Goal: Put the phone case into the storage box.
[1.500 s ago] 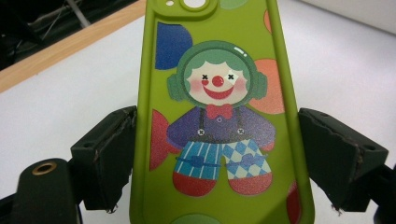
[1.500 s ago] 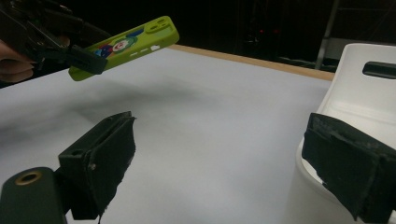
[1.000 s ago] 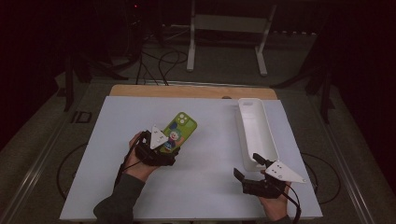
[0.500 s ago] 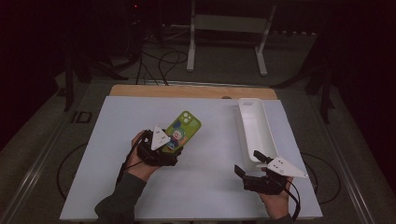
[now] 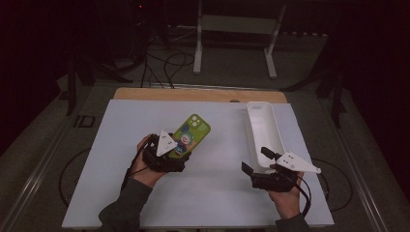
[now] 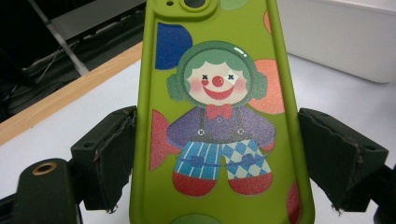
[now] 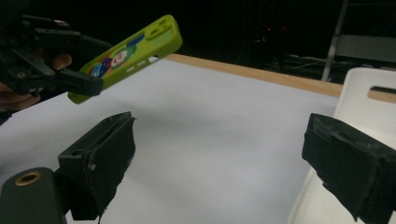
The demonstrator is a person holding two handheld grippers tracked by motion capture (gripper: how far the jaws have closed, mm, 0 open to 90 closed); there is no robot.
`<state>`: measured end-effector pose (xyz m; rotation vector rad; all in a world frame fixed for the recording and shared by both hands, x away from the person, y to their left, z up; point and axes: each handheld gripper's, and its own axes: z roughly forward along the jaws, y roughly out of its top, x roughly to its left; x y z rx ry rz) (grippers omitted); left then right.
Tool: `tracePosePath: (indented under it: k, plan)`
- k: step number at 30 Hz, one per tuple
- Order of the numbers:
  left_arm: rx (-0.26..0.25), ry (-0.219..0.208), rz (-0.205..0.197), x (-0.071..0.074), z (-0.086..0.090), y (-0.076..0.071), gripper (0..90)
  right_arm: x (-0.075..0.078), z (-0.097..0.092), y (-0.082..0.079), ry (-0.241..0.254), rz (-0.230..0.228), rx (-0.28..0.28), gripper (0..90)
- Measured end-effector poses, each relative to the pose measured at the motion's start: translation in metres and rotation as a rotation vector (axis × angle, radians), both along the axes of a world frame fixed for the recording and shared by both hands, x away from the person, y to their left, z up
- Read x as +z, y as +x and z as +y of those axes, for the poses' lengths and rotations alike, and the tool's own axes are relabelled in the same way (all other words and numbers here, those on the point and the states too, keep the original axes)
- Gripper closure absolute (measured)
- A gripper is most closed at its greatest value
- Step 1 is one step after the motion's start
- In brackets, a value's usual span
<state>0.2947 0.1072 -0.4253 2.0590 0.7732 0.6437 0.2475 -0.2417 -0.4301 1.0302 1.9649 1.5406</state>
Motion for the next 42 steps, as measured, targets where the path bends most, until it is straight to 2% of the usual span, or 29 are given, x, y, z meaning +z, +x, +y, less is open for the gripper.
tracePosePath:
  k: [11, 28, 42]
  plan:
    - [-0.02, -0.013, -0.027, 0.005, -0.002, -0.004, 16.2, 0.011, 0.016, 0.015, -0.012, 0.021, 0.032, 9.0]
    - [-0.054, -0.038, -0.069, 0.008, -0.005, -0.009, 16.2, 0.025, 0.021, 0.03, 0.013, 0.079, 0.044, 9.0]
    - [-0.091, -0.041, -0.092, 0.011, -0.013, -0.013, 16.2, 0.034, 0.031, 0.04, -0.008, 0.096, 0.05, 9.2]
